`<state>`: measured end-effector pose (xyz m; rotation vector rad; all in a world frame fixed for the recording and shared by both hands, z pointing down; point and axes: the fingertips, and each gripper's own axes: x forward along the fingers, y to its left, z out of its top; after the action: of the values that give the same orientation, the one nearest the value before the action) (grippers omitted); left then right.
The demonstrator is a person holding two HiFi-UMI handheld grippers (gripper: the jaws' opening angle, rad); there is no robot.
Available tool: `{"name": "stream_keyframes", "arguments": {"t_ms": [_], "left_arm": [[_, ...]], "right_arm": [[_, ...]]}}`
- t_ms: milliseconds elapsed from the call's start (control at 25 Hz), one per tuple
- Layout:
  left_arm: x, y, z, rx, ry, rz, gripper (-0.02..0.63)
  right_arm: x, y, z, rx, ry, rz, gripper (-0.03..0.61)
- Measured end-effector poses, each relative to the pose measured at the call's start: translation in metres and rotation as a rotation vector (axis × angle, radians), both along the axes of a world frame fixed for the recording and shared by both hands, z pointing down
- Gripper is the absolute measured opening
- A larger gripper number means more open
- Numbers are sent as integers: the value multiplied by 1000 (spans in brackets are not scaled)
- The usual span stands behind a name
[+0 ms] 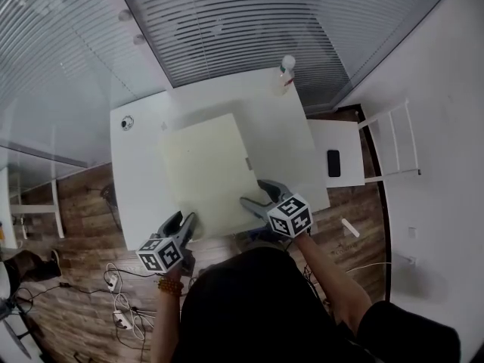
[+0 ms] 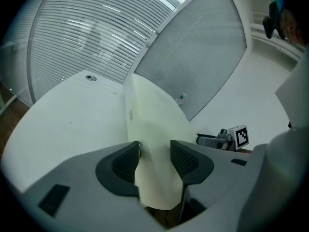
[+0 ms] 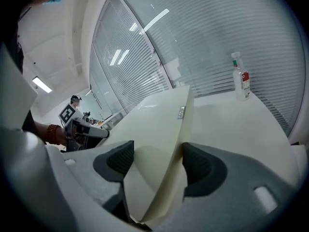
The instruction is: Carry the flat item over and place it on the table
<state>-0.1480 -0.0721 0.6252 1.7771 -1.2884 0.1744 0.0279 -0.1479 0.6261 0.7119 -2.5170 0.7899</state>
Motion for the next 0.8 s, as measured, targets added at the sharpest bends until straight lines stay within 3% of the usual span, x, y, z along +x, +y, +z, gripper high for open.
{"name": "stream_keyframes", "arguments": {"t_ms": [800], "left_arm": [[2, -27, 18, -44, 10, 1, 201]], "right_arm": [[1, -29, 18, -24, 21, -19, 310]]}}
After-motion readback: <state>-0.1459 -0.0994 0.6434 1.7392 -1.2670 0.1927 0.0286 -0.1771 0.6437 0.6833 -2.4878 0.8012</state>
